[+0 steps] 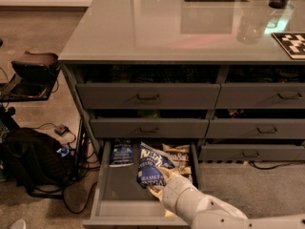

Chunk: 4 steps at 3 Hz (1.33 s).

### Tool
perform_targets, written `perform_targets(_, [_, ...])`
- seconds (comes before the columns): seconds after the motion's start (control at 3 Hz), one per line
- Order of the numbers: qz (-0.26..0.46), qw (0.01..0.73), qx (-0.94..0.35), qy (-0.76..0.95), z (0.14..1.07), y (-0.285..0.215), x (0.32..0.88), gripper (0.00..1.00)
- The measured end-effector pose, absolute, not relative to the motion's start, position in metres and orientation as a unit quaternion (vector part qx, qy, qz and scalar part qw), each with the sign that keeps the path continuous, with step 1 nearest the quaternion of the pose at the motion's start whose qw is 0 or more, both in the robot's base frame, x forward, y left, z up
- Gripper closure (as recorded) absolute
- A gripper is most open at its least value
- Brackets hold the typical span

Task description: Pick blue chip bag from bottom drawer and place on counter

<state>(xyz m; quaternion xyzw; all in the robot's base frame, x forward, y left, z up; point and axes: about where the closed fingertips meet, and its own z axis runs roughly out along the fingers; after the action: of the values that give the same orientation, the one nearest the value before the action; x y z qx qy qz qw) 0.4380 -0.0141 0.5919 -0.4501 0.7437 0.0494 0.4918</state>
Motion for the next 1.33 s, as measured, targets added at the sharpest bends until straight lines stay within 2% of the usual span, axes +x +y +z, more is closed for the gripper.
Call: perform_targets(1.33, [0.041, 0.652, -0.471, 0.593, 0.797, 0.006, 0.464, 1.0])
